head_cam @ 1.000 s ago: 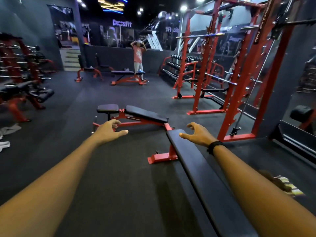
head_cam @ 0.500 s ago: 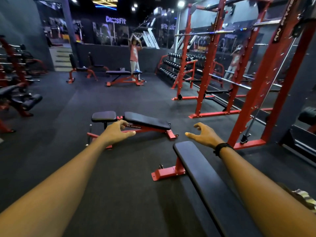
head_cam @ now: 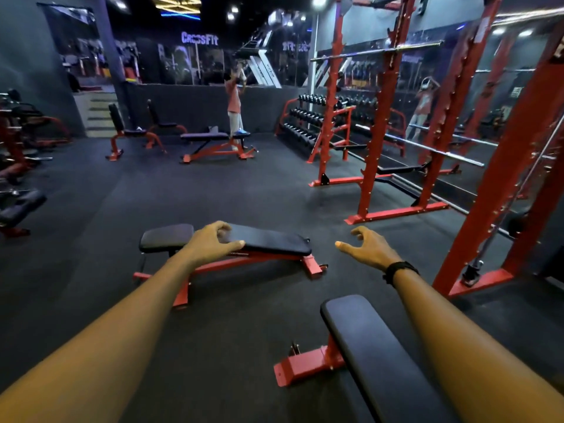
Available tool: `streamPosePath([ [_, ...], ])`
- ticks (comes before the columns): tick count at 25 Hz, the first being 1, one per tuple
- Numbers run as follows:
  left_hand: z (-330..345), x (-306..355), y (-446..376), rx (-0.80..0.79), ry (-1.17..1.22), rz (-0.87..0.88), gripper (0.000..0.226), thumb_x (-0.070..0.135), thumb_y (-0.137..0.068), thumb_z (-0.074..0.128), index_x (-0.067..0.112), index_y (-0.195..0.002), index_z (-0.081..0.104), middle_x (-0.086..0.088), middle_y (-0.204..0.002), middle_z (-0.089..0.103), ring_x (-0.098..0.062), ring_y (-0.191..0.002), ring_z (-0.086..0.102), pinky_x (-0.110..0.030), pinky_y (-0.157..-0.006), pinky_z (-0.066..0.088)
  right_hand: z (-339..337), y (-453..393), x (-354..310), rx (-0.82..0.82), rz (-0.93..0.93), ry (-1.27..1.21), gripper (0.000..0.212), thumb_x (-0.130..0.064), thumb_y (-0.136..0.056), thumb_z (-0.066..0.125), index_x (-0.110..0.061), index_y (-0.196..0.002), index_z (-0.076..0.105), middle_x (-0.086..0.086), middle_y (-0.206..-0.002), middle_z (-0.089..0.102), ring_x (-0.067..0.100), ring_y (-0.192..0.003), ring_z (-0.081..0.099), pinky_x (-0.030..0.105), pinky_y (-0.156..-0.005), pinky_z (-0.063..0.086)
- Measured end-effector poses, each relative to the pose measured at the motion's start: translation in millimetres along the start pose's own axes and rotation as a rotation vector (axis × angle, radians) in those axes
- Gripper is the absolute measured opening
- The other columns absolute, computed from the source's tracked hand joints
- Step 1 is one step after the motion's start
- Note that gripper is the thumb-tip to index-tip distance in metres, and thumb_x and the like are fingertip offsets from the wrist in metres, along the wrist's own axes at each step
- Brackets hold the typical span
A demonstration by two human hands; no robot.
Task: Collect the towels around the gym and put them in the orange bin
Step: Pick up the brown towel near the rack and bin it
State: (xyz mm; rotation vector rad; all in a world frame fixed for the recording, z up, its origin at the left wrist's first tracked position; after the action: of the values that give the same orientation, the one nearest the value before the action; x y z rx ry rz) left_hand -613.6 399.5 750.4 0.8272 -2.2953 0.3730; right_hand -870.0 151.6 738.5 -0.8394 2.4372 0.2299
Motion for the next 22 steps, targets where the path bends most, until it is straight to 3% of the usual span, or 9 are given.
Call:
streamPosePath([
  [10, 26, -5, -283, -0.095, 0.033, 0.09, 0.059, 0.046, -0.081, 0.071, 0.019, -0.129, 0.052, -0.006, -0.13, 0.055, -0.018, -0.105, 0.053, -0.028, -0.086, 0.039, -5, -227, 18, 0.076, 0.111, 0.03, 0.075, -0.059, -0.079, 0.064, -0.014, -0.136, 0.044, 0.009, -0.142, 0.046, 0.027, -0.129, 0.046, 0.047, -0.105, 0.04],
  [13, 42, -2, -382, -0.151, 0.064, 0.159, 0.059, 0.045, -0.08, 0.072, 0.019, -0.13, 0.052, -0.006, -0.131, 0.054, -0.02, -0.111, 0.055, -0.031, -0.09, 0.044, -5, -293, 29, 0.138, 0.18, 0.057, 0.079, -0.063, -0.078, 0.063, -0.014, -0.137, 0.044, 0.008, -0.142, 0.047, 0.026, -0.128, 0.047, 0.046, -0.105, 0.041],
  [22, 54, 79, -628, -0.332, 0.088, 0.381, 0.057, 0.045, -0.079, 0.072, 0.02, -0.127, 0.054, -0.003, -0.13, 0.056, -0.019, -0.115, 0.055, -0.03, -0.092, 0.044, -49, -418, 43, 0.299, 0.474, -0.001, 0.078, -0.066, -0.078, 0.059, -0.014, -0.135, 0.046, 0.007, -0.141, 0.048, 0.025, -0.127, 0.047, 0.041, -0.104, 0.041],
])
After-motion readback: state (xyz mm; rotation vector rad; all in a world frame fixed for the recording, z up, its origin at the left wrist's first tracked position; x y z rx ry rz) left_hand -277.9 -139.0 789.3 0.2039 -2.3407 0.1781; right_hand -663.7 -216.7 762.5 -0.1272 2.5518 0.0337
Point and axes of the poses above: each hand's wrist, its own y-axis away from the middle knuckle, its own z-axis out of the palm, x = y × z, the point moved 4 cm from there along -y, towards the middle knuckle
